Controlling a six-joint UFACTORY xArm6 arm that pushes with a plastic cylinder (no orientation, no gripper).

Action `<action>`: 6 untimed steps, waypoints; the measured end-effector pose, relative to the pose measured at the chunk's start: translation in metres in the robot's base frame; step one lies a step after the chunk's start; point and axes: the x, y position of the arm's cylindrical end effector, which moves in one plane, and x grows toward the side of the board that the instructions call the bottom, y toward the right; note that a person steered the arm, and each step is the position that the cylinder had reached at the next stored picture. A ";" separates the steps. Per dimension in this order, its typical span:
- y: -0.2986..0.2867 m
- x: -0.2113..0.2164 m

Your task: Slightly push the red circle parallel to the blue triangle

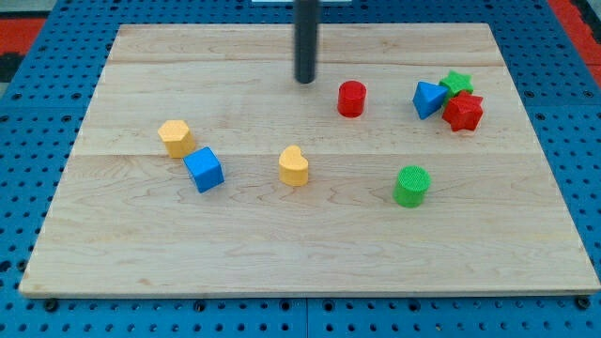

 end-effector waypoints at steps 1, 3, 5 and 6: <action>0.016 0.037; 0.060 0.023; 0.112 -0.014; 0.089 -0.012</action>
